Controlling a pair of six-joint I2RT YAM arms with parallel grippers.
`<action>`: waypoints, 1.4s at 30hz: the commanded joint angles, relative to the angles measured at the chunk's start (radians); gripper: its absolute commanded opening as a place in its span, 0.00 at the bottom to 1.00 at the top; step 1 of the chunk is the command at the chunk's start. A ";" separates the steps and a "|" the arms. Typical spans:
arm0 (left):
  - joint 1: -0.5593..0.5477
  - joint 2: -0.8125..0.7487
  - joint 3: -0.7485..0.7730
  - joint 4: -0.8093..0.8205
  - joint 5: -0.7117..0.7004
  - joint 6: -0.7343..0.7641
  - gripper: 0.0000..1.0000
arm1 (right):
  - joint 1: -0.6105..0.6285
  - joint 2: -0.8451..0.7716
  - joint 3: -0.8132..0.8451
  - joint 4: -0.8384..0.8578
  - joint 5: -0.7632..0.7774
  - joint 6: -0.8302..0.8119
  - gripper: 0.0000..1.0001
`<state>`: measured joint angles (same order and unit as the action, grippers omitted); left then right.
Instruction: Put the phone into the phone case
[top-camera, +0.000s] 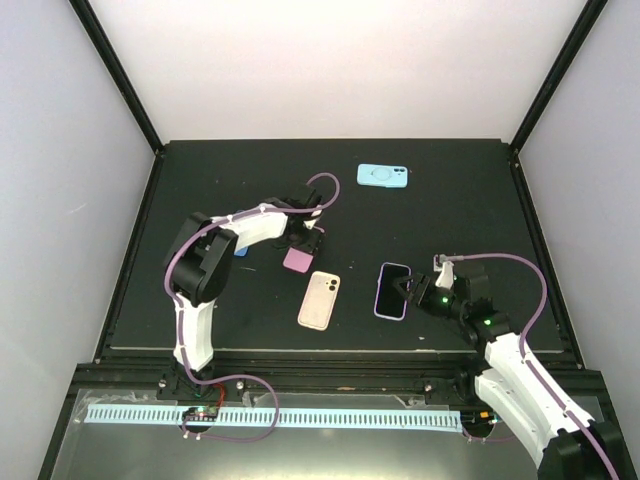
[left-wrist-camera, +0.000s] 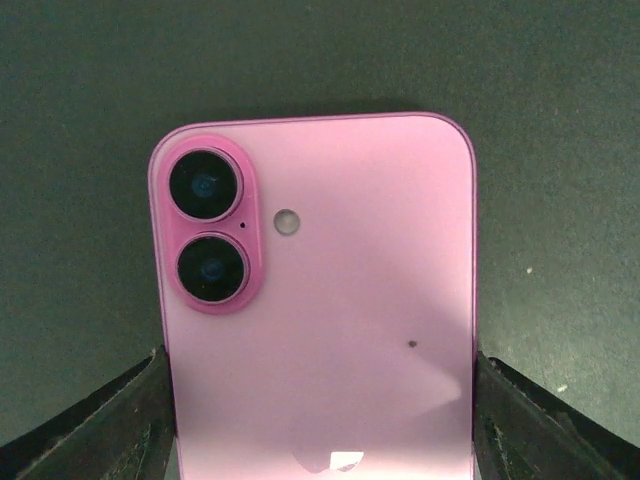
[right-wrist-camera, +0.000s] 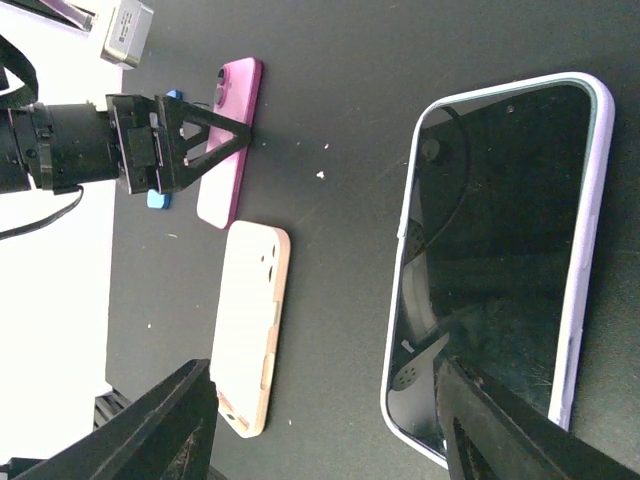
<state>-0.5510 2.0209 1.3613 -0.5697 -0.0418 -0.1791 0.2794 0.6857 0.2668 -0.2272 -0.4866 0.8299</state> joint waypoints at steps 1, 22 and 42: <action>0.003 -0.054 -0.061 -0.017 0.071 -0.023 0.49 | 0.009 -0.008 0.002 0.037 -0.026 0.016 0.61; 0.044 -0.462 -0.414 0.335 0.595 -0.371 0.36 | 0.388 0.096 0.080 0.194 0.217 0.158 0.56; -0.011 -0.526 -0.582 0.557 0.683 -0.555 0.33 | 0.713 0.570 0.396 0.201 0.450 0.206 0.43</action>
<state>-0.5552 1.5345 0.7753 -0.0792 0.6010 -0.7094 0.9794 1.2415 0.6331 0.0162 -0.1192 1.0252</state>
